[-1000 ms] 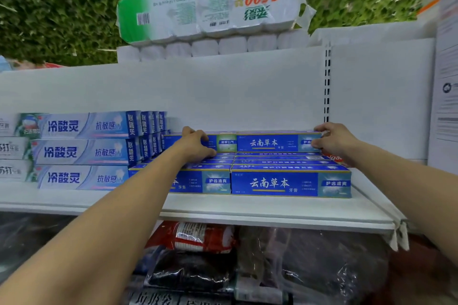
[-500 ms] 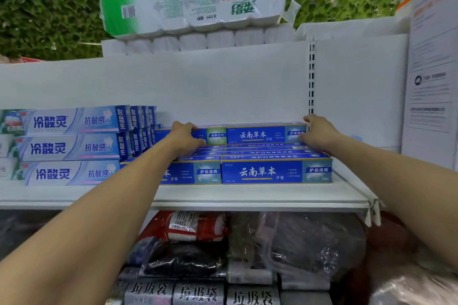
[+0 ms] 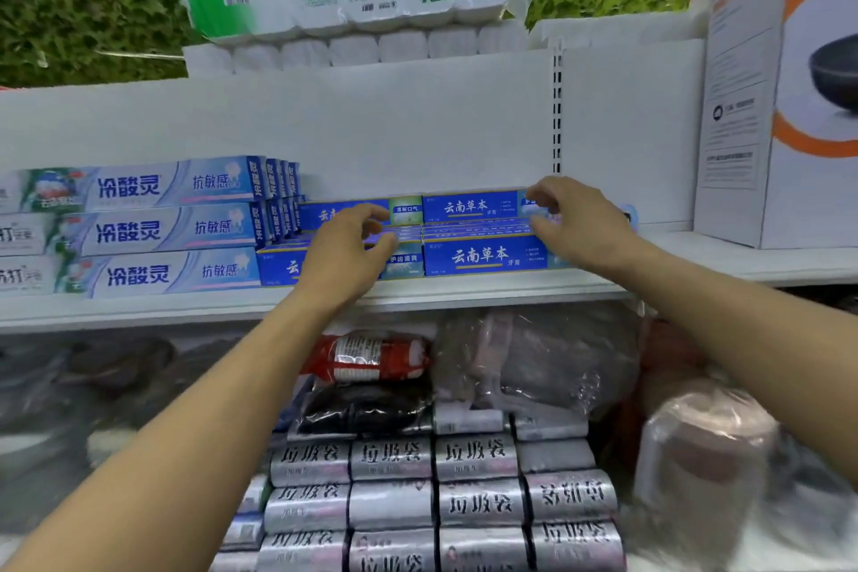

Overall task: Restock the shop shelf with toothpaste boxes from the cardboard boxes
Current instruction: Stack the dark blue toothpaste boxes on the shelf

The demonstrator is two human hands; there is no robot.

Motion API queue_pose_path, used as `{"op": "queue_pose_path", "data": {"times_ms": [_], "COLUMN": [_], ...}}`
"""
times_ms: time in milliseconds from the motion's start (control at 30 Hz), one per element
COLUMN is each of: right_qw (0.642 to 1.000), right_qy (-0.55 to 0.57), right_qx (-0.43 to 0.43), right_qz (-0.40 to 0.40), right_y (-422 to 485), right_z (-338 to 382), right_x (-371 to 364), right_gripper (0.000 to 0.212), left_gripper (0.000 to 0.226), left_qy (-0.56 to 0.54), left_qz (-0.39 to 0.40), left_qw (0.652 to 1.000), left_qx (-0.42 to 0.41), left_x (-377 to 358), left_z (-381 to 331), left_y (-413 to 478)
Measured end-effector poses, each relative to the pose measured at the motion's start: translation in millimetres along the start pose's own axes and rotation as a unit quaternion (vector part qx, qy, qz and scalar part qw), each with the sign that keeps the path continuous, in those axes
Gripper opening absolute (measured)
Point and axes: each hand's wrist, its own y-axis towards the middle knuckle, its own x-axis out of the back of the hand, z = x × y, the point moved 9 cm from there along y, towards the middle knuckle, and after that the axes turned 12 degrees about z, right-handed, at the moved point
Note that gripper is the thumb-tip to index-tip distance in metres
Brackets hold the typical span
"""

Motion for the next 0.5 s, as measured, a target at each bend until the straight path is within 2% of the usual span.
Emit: {"op": "queue_pose_path", "data": {"times_ms": [133, 233, 367, 500], "right_qw": [0.998, 0.991, 0.991, 0.992], "right_qy": [-0.023, -0.081, -0.105, -0.098], "right_qx": [0.034, 0.072, 0.085, 0.054], "right_qz": [-0.05, -0.076, -0.022, 0.054], "right_y": [-49.5, -94.6, -142.5, -185.9], "right_z": [26.3, 43.0, 49.4, 41.0], "right_x": [5.0, -0.2, -33.0, -70.6], "right_gripper": [0.034, 0.043, 0.035, 0.03], "left_gripper": [0.025, 0.022, 0.023, 0.02], "left_qy": [-0.024, -0.063, -0.073, -0.083], "left_qz": [-0.041, -0.026, 0.032, 0.087], "left_qw": [0.998, 0.997, 0.997, 0.992], "left_qx": [-0.047, -0.039, -0.009, 0.037], "left_x": [1.8, -12.5, -47.6, -81.7], "left_z": [-23.7, -28.6, -24.7, -14.8], "left_y": [-41.8, -79.5, -121.6, -168.5]}}
